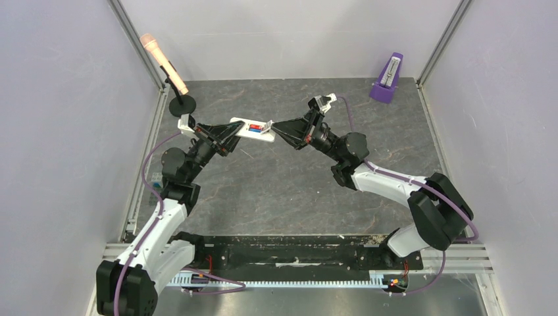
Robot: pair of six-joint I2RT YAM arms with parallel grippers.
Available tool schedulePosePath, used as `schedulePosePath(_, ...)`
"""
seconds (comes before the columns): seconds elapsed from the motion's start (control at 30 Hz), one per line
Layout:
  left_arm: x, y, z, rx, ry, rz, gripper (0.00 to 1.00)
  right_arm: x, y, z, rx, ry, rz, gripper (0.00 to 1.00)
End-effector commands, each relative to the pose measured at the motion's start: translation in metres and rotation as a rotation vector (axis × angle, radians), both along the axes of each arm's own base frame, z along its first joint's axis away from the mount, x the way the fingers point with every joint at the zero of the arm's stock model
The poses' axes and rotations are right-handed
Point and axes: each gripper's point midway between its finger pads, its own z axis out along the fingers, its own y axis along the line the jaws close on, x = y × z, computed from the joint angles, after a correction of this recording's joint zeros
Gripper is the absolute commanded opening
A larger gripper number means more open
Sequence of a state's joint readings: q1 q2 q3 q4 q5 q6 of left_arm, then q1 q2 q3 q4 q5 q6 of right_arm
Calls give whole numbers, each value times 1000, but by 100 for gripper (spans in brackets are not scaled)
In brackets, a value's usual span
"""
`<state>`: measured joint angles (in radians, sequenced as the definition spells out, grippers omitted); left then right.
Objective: Load the batteries into the remote control
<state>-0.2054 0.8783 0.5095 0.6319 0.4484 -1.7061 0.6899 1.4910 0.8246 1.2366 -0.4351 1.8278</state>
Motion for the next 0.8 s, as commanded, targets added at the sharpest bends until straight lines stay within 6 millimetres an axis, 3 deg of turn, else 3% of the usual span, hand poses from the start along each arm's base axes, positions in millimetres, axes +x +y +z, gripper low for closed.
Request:
schedulePosePath(0.0, -7, 1, 26, -59, -61, -11, 2, 0, -1, -8, 4, 11, 1, 0)
schedulePosePath(0.37, -5, 4, 22, -56, -38, 11, 2, 0, -2, -31, -62, 58, 0, 9)
schedulePosePath(0.77, -2, 4, 11, -27, 4, 22, 2, 4, -3, -42, -100, 97, -15, 16)
